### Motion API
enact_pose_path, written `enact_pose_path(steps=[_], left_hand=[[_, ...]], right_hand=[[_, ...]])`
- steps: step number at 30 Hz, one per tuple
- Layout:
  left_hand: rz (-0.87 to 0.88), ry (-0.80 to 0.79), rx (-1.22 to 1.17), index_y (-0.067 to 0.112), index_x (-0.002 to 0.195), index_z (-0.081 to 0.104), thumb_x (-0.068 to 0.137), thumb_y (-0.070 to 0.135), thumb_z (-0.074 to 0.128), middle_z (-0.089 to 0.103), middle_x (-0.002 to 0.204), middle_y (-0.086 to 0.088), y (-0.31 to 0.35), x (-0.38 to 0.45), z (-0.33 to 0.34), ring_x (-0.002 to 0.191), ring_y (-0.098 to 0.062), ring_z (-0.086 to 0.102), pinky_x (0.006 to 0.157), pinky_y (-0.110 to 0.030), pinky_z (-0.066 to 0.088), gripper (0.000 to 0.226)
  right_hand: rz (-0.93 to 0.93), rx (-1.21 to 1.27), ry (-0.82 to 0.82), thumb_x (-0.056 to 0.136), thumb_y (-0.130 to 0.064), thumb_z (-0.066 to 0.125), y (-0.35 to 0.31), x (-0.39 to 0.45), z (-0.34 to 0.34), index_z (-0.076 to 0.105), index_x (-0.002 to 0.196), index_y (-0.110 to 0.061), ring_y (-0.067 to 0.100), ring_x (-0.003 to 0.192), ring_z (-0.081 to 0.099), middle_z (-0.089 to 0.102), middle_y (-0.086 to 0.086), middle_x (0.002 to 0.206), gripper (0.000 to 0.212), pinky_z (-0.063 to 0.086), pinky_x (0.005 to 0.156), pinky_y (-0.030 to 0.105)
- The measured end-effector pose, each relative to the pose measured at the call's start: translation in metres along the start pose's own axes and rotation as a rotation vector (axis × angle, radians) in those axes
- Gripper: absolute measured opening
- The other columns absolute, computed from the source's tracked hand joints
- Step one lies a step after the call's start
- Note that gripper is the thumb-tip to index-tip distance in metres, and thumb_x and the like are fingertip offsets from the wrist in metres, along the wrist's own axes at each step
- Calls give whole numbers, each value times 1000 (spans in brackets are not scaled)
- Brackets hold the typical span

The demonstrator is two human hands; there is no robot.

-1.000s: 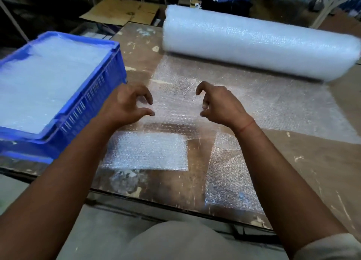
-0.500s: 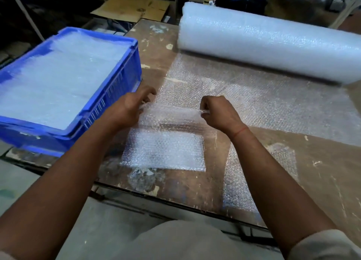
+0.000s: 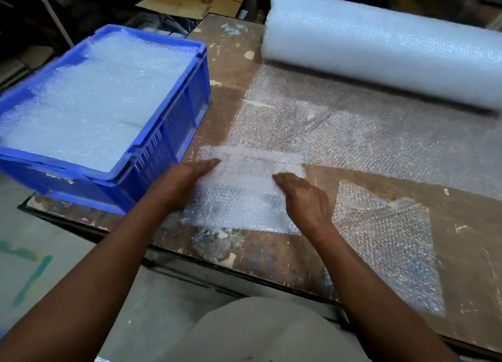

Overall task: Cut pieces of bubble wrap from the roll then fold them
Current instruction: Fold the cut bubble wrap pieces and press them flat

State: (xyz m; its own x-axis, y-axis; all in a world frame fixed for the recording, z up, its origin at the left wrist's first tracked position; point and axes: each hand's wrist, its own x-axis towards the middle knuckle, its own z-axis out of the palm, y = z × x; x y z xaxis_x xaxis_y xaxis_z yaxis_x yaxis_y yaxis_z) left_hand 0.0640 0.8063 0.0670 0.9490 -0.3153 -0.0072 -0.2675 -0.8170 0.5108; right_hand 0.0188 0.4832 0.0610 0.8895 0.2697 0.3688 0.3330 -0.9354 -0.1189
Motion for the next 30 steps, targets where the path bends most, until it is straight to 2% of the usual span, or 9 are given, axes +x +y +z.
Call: enact_pose_path(steps=[2,4,6,9,12,18,21,24,30], left_hand=[[-38,-75,-15,29,156,54,89,-15,67,50,163,-3,-2,-13,11,151,-24,46,122,-33,33,81],[29,-142,75,21,160,49,85,-19,67,44,167,-6,-6,-26,21,157,-26,38,125,-35,28,87],[69,-204,97,17,163,42,85,-11,75,37,171,-7,-12,-37,30,161,-26,30,127,-32,22,89],[70,-254,149,11,162,43,89,4,78,36,171,-11,-12,-46,34,160,-31,31,128,-36,21,82],[176,-136,298,13,162,44,86,30,60,42,168,-13,-20,-58,40,157,-37,38,128,-54,27,80],[187,-67,454,25,173,4,104,77,22,3,180,-4,-15,-78,75,167,-25,-3,133,-51,6,88],[110,-93,436,28,172,-4,102,82,14,-6,180,-1,-20,-83,89,166,-24,-9,133,-53,3,91],[97,-38,466,21,173,2,102,81,18,-2,180,-5,-7,-79,86,167,-28,-5,133,-57,3,95],[151,28,389,14,172,11,107,63,15,8,180,-9,44,-27,95,167,-28,-4,133,-56,2,82]], right_hand=[[44,23,-138,77,14,70,-8,-19,7,68,141,-19,32,109,76,71,7,139,72,64,67,43],[78,42,-298,81,-1,76,-14,-33,12,57,153,-20,28,129,66,61,4,153,77,62,89,41],[65,78,-418,87,-18,77,-14,-42,16,46,160,-17,26,143,53,49,5,162,80,52,107,38],[23,131,-406,89,-20,53,-9,-48,24,45,159,-5,32,153,41,47,15,163,72,28,126,40],[-25,143,-363,91,-27,37,-5,-55,26,40,161,-3,31,158,32,40,16,167,74,18,132,45],[-64,17,-469,107,-69,20,-6,-80,34,-10,169,-15,20,164,-13,-8,6,178,88,-2,133,47],[-48,10,-498,106,-75,19,-7,-82,36,-16,168,-16,18,163,-18,-14,5,177,92,-2,133,49],[-41,28,-487,106,-74,14,-8,-75,32,-10,169,-15,19,163,-16,-11,6,178,90,-2,132,50],[50,327,-405,107,-65,11,-37,-27,31,4,171,-17,15,164,-10,-1,4,179,81,-9,132,38]])
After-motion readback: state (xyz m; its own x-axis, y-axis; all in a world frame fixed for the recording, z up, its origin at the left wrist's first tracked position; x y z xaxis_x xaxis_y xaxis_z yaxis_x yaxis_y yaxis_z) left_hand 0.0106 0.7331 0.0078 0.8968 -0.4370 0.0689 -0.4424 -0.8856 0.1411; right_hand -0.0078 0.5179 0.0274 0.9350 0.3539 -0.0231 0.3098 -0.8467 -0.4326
